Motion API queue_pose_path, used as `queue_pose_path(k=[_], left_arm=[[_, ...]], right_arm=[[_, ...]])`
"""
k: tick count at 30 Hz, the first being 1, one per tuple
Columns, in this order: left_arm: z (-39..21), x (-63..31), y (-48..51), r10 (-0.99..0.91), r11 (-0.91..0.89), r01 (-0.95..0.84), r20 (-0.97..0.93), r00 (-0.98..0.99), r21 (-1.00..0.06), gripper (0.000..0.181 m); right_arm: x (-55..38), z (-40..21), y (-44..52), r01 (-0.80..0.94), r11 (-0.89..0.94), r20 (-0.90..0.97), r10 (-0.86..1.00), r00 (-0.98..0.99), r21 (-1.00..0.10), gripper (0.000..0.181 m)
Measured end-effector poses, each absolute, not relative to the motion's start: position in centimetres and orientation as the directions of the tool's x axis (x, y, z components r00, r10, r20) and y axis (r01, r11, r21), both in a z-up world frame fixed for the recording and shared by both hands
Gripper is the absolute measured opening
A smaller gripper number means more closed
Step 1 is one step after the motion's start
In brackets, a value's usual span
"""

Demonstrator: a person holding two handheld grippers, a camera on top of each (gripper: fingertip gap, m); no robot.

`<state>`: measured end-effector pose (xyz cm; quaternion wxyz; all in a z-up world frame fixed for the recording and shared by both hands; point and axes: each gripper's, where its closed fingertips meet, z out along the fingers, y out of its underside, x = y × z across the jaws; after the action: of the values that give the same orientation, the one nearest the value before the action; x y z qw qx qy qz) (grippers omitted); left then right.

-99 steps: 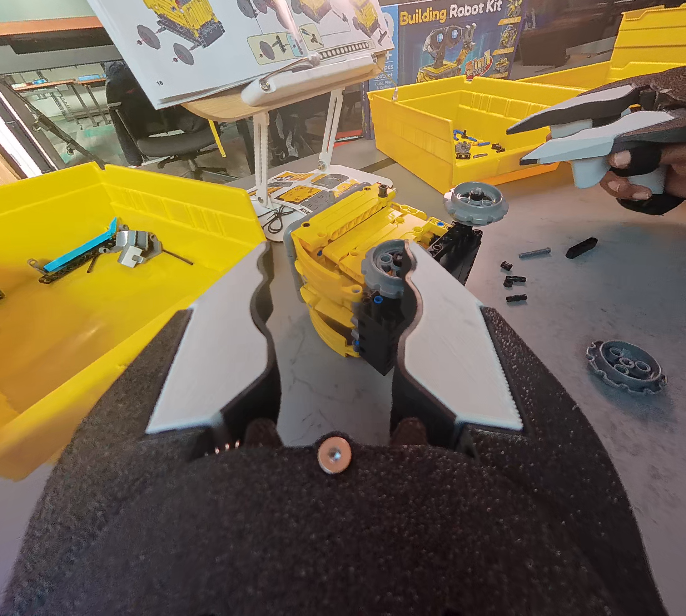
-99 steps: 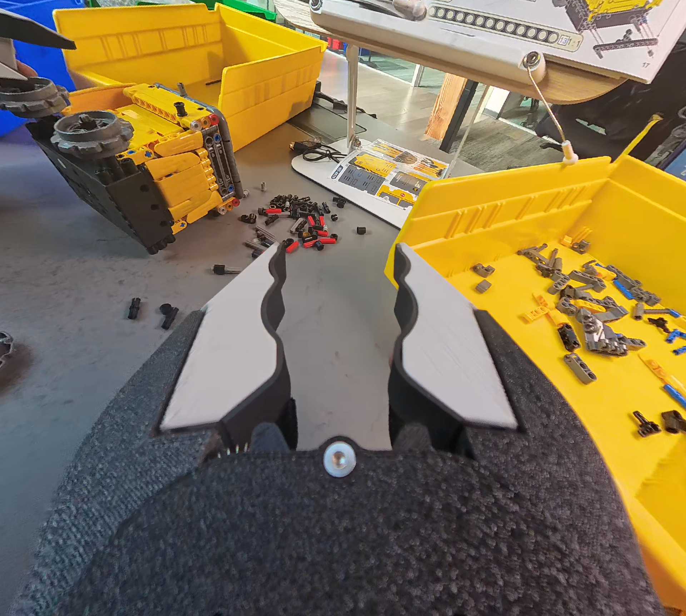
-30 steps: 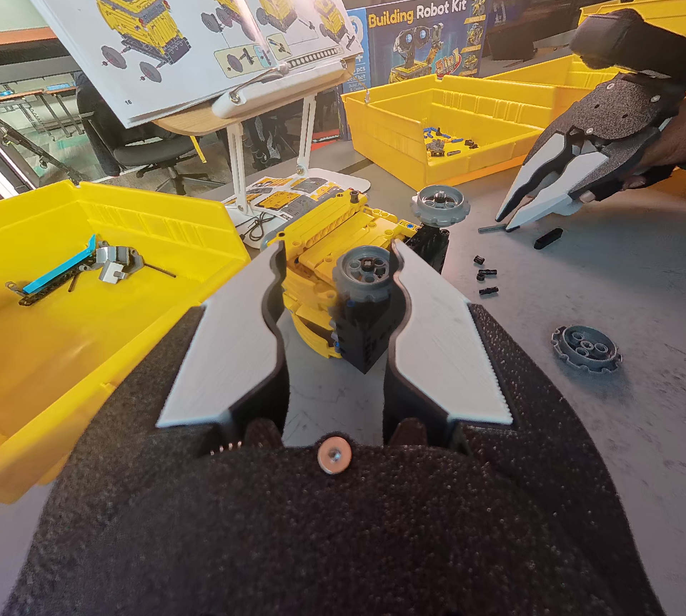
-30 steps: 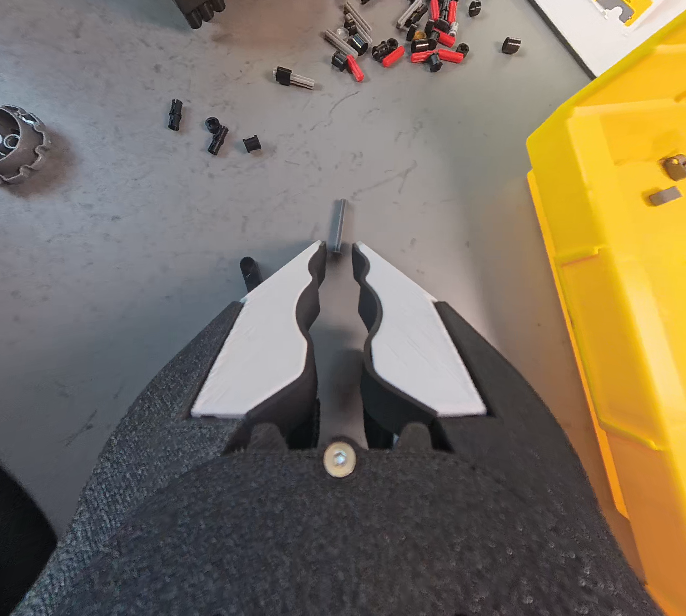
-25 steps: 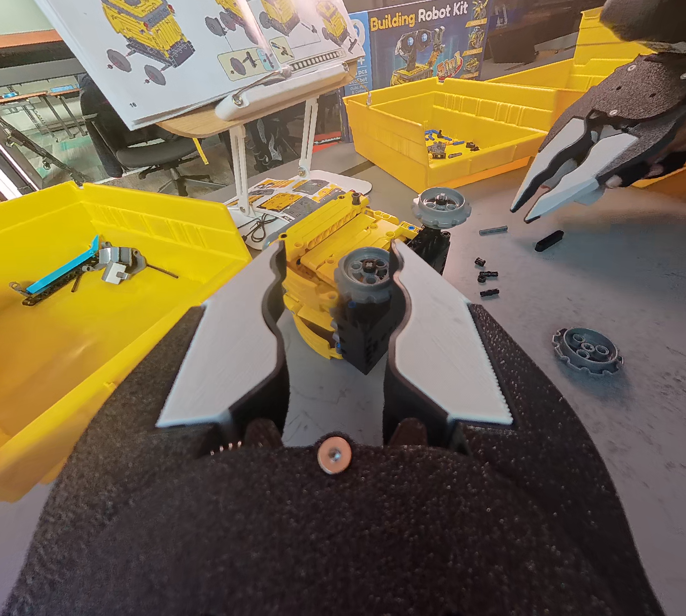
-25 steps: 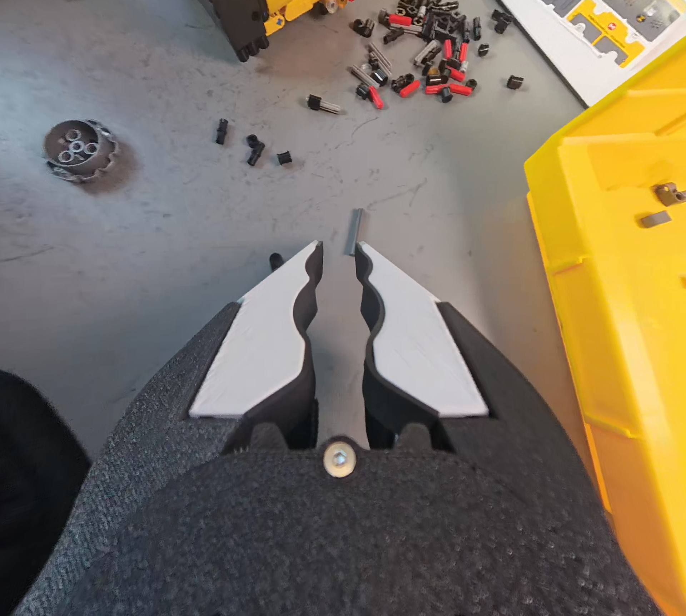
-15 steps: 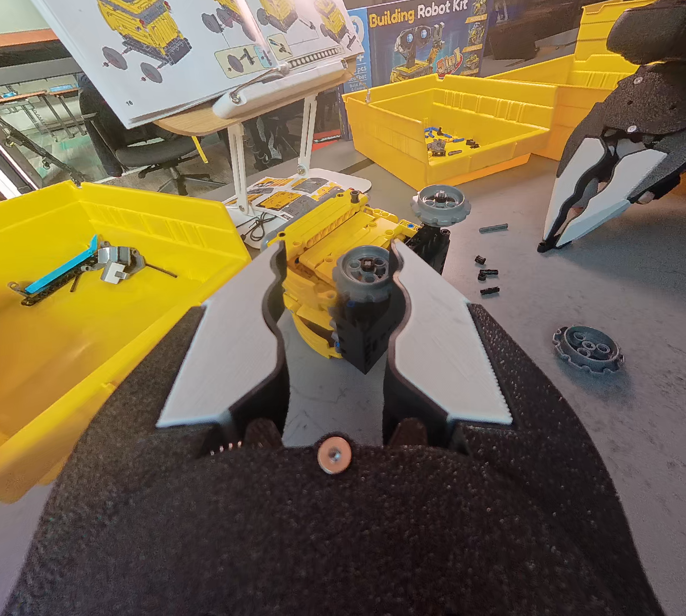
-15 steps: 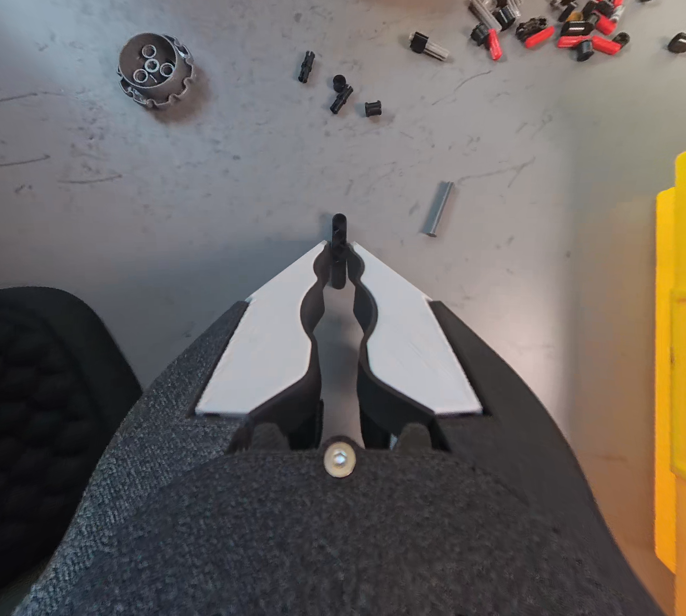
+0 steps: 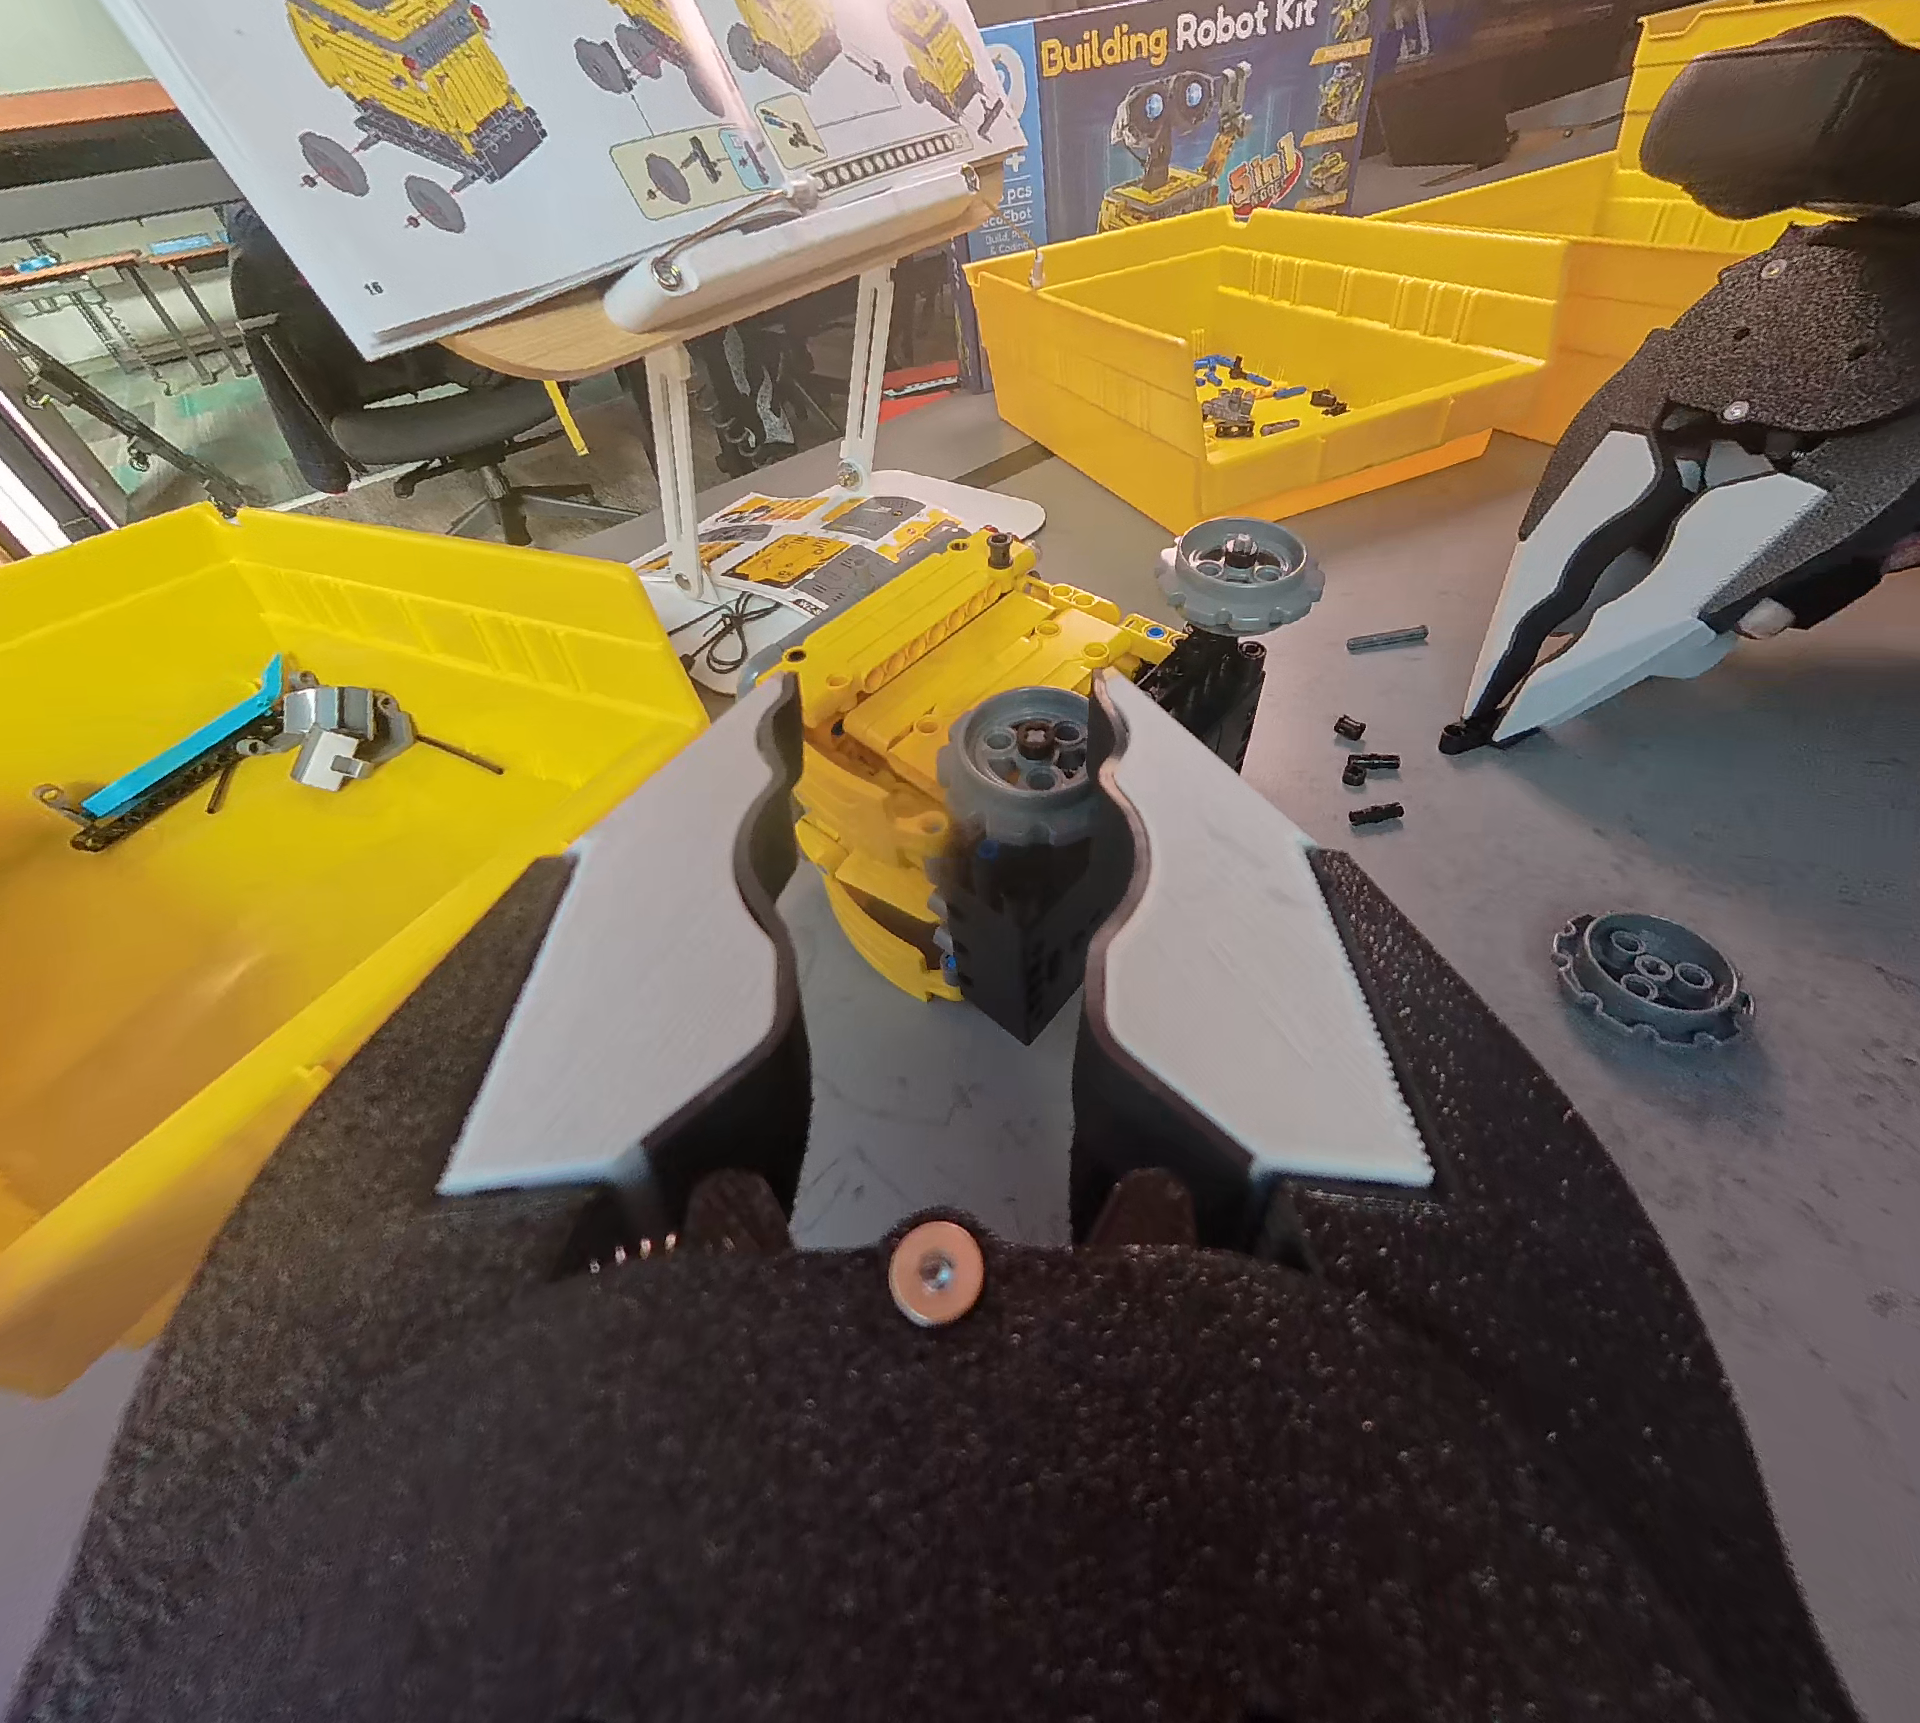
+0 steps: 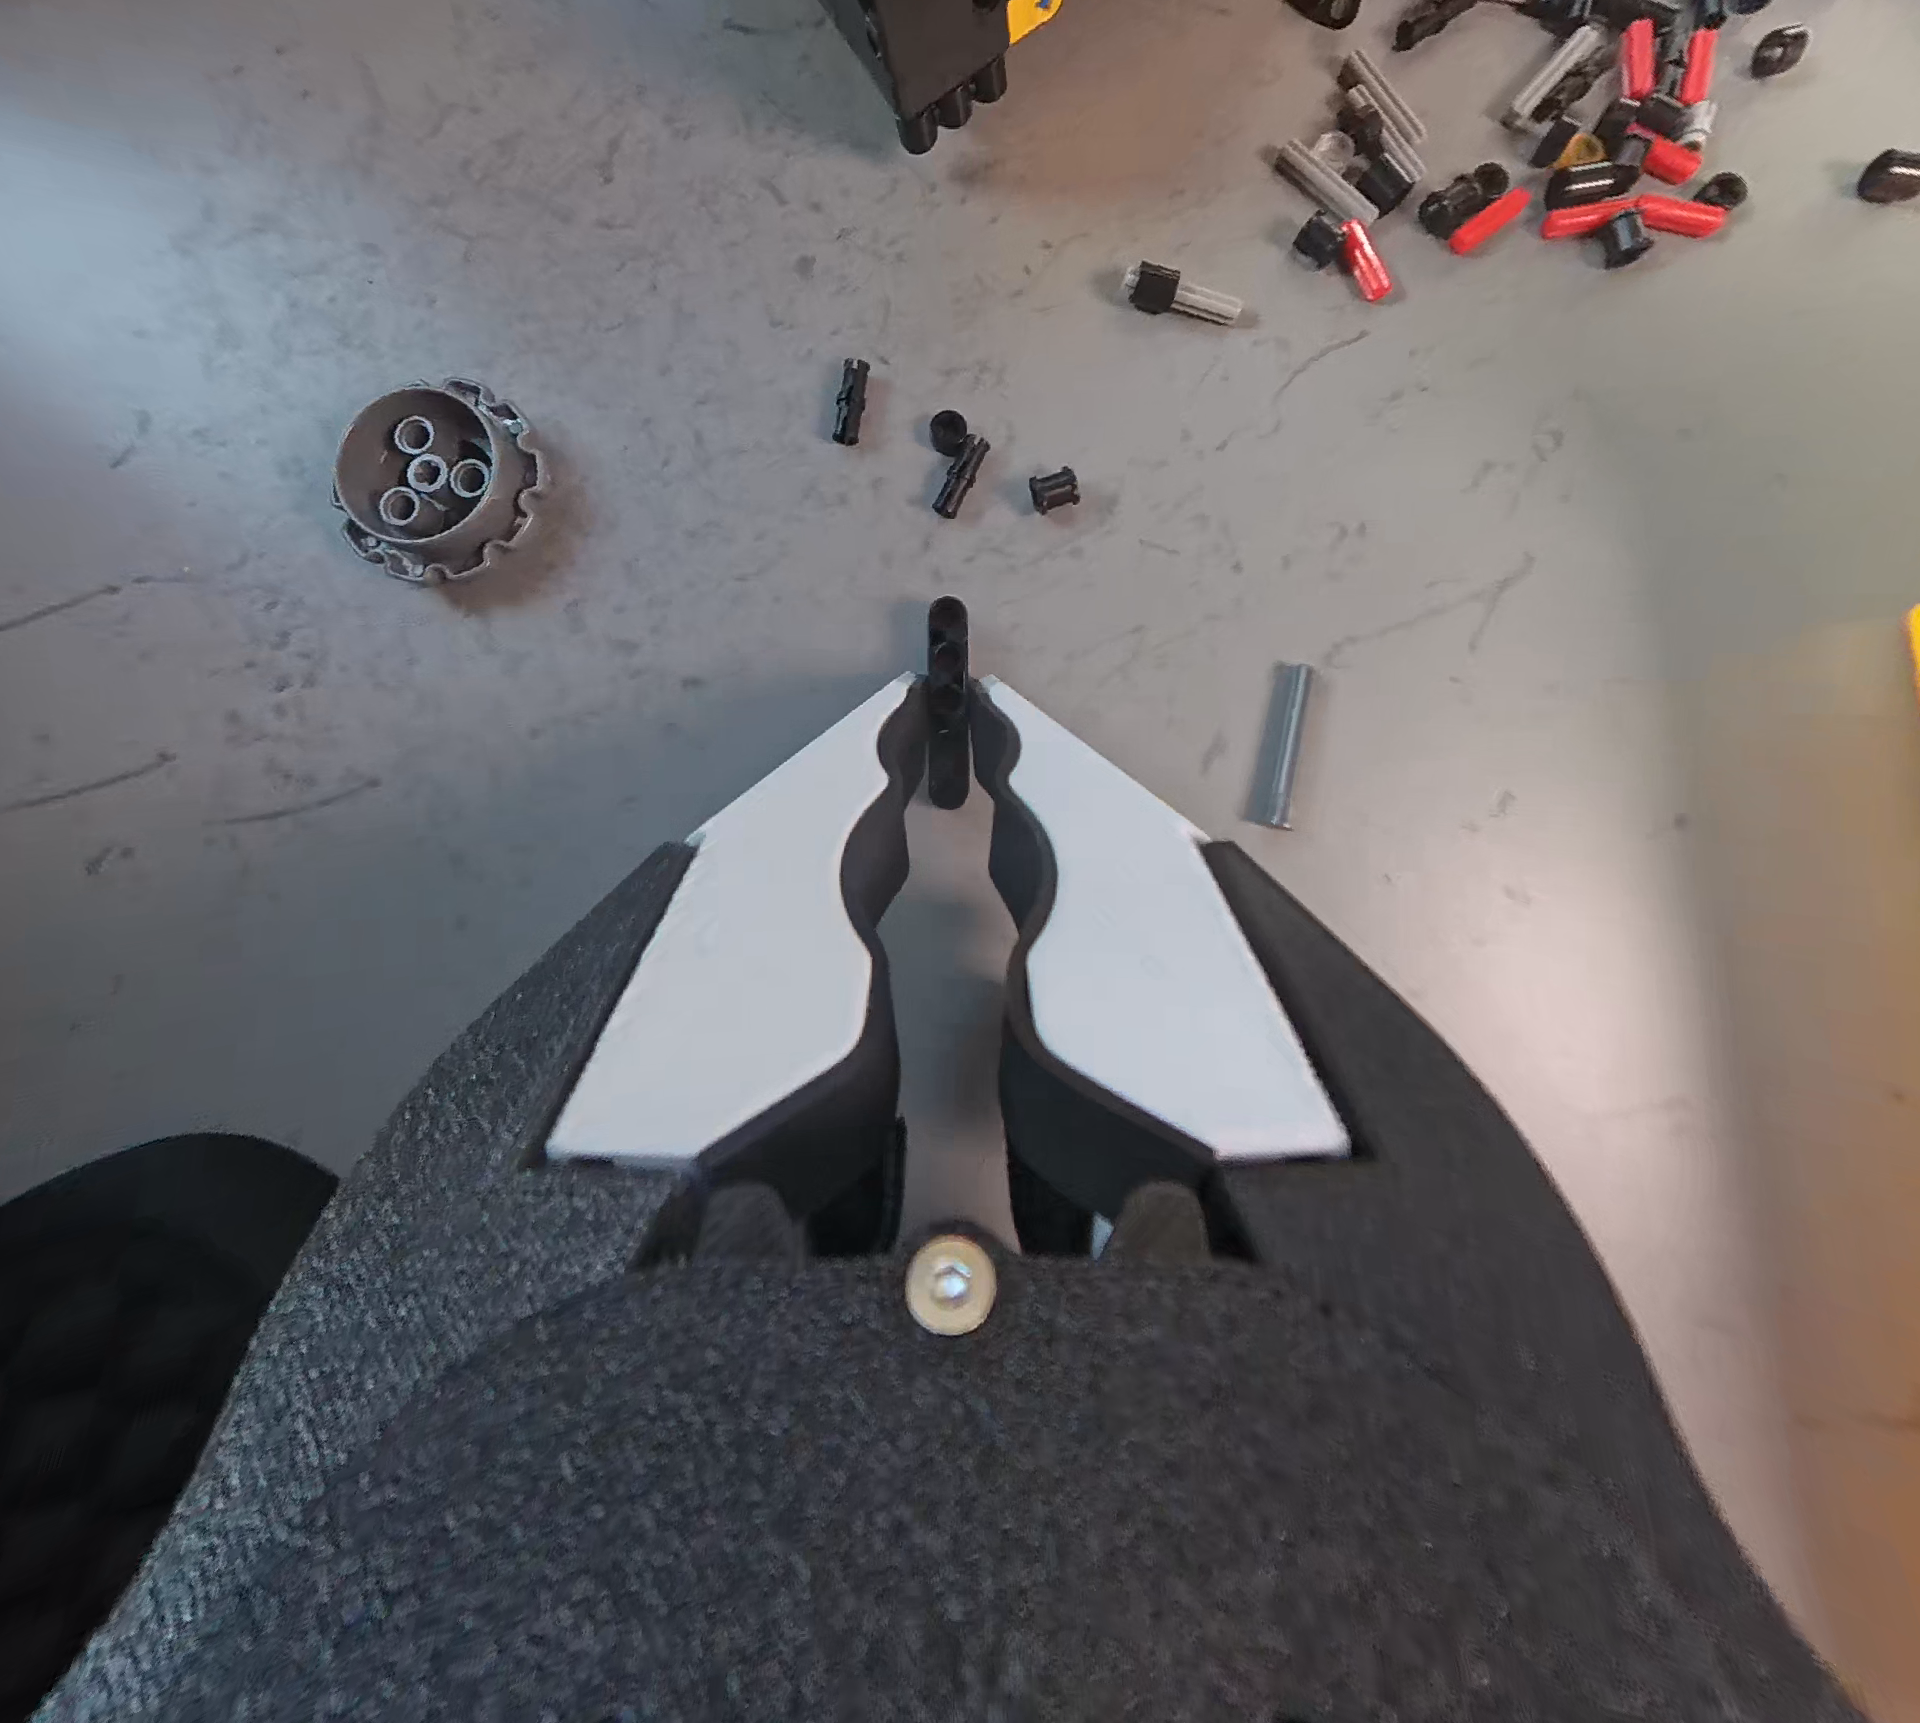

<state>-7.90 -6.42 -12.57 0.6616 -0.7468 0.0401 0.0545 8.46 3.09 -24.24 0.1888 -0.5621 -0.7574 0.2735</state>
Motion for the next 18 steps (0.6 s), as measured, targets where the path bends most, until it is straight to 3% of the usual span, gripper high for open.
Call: queue_pose_path(k=[6,13,18], left_arm=[[-12.7,-7.9,-6.4,0.011,-0.126,-0.130,-0.132,0.991,-0.983,0.054],[-12.6,-7.8,-6.4,0.009,-0.127,-0.129,-0.131,0.991,-0.984,0.051],[-12.5,-8.3,-6.5,0.030,-0.147,-0.120,-0.126,0.992,-0.982,0.055]], right_arm=[[8.3,-23.6,3.5,0.723,0.224,0.000,0.955,-0.296,-0.653,0.019],[6.2,-19.4,6.5,0.536,0.164,0.082,0.982,-0.173,-0.828,0.036],[5.9,-15.8,7.8,0.405,0.110,0.096,0.994,-0.057,-0.907,0.062]])
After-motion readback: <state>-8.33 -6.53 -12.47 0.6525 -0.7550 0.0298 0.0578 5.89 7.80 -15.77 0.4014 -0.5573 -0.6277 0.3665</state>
